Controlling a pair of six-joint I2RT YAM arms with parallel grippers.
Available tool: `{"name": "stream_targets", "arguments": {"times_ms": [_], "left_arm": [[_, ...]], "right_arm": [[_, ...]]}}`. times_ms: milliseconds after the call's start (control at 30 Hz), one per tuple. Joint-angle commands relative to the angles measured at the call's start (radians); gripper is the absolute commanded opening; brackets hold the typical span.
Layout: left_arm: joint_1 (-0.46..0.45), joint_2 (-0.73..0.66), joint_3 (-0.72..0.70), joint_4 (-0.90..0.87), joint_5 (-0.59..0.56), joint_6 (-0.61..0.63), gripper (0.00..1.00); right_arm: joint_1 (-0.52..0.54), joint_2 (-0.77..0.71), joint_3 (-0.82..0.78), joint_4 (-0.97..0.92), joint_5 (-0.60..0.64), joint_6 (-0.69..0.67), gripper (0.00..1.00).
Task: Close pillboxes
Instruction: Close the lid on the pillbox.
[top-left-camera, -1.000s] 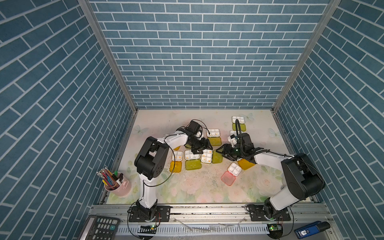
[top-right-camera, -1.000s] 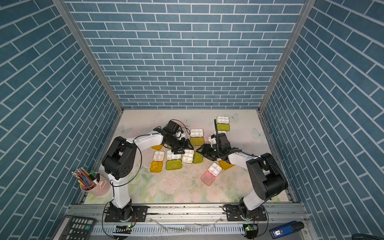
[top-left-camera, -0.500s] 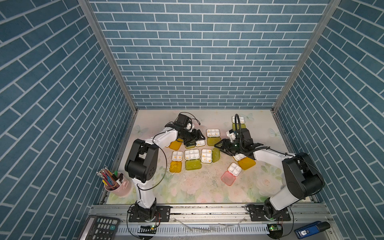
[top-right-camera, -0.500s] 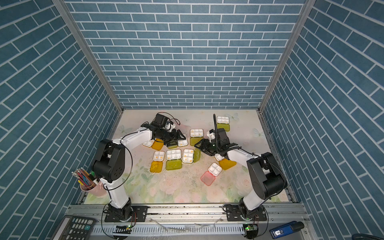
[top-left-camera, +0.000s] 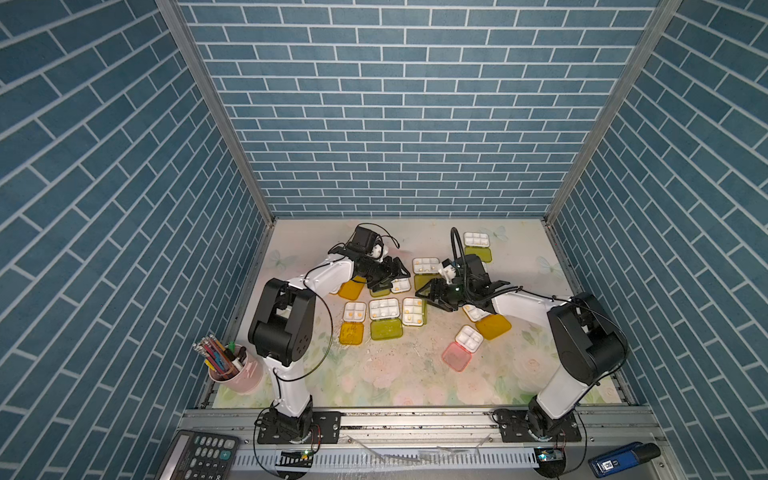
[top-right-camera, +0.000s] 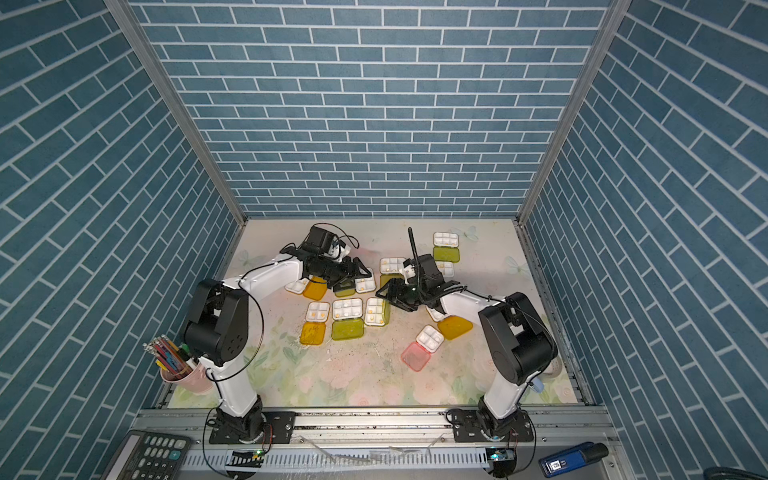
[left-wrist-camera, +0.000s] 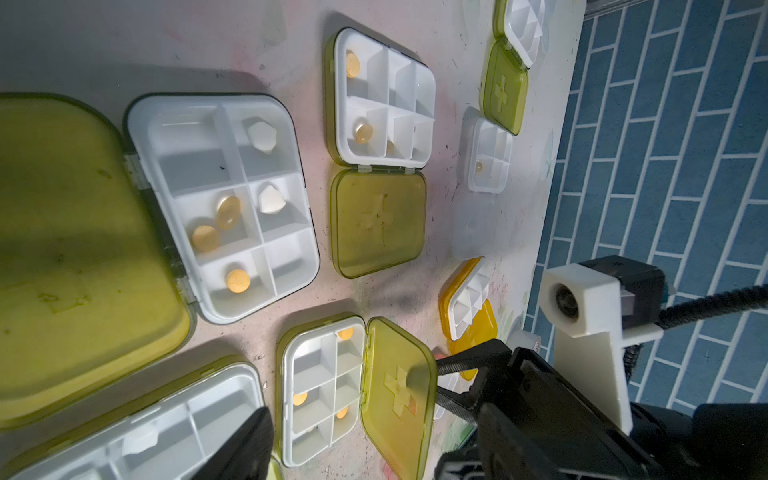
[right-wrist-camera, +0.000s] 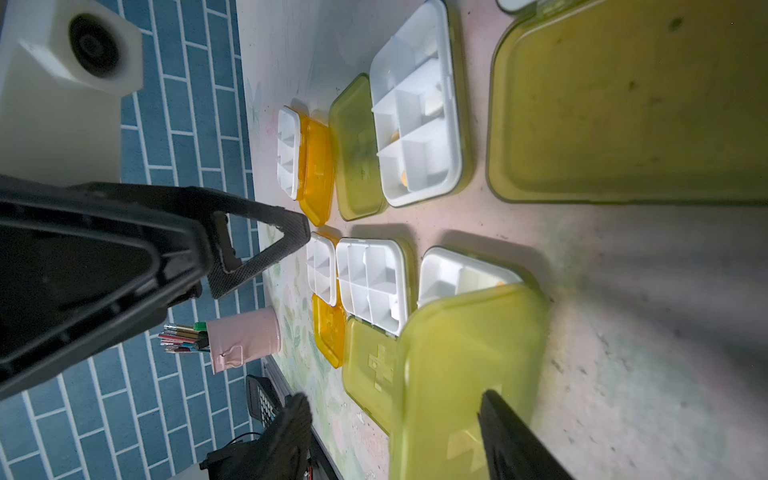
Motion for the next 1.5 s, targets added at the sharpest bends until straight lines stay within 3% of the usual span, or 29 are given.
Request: {"name": "stream_targets", "arguments": {"times_ms": [0, 200, 400, 533, 1033, 1467], "left_arm": [[0.017, -0.045, -0.022, 0.013, 0.004, -0.005, 0.79], [0.029, -0.056, -0.032, 0.030, 0.007, -0.021, 0.80], [0.030, -0.070, -0.037, 0.035, 0.006, -0.027, 0.80], [0.030, -0.072, -0.042, 0.040, 0.006, -0.033, 0.80], [0.057, -0.072, -0.054, 0.031, -0.036, -0.034, 0.80], [0.065, -0.072, -0.054, 0.034, -0.034, -0.039, 0.80]], "right_arm": [[0.010, 0.032, 0.040, -0.030, 0.009, -0.007, 0.66], [0.021, 0.056, 0.103, -0.158, 0.081, -0.070, 0.65], [0.061, 0.072, 0.199, -0.458, 0.340, -0.213, 0.64], [0.092, 0.094, 0.244, -0.561, 0.428, -0.265, 0.63], [0.170, 0.204, 0.382, -0.678, 0.484, -0.344, 0.65], [0.188, 0.243, 0.378, -0.699, 0.556, -0.364, 0.64]]}}
